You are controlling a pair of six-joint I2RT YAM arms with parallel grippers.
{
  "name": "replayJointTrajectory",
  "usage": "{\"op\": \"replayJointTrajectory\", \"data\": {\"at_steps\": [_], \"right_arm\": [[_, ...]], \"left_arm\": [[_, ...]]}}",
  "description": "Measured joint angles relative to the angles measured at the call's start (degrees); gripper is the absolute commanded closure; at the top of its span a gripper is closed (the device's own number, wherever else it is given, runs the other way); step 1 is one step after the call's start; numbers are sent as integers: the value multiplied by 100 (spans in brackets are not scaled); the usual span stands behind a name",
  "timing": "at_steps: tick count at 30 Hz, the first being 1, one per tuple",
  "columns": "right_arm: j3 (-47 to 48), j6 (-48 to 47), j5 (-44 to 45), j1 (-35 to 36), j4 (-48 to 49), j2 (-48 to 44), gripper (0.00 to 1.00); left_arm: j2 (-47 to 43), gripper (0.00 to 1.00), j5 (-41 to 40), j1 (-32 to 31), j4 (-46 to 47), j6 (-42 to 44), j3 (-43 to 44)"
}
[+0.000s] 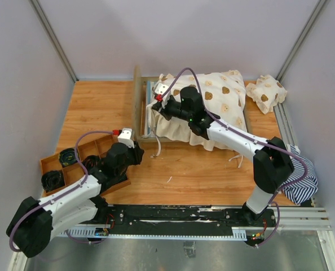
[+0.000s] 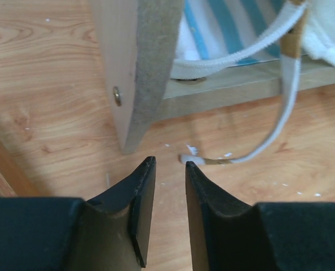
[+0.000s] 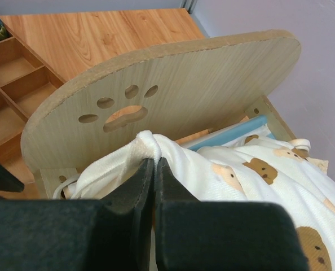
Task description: Set up the pet bed
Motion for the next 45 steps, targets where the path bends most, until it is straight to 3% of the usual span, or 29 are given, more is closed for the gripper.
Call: {"op": "replayJointTrajectory", "data": {"at_steps": [8,21,29,36,41,45], "right_arm": [[-225,-9,52,66,20,0,100],[-264,-15,197,68,144,254,100],[-236,-72,295,68,138,374,100],[-197,-151,334,68,129,374,100],[-188,-175,363,68,122,374,100],[-105,-170,407,68,83,372,100]], "left_arm": [[1021,80,-852,94,802,417,122],[2592,72,-275,1097,2055,715,780],[2581,69,682,990,2693,479,597],[2721,61,496,686,2903,295,442],[2778,61,37,686,3058,393,446],[2634,60,149,686,3088,636,463]]}}
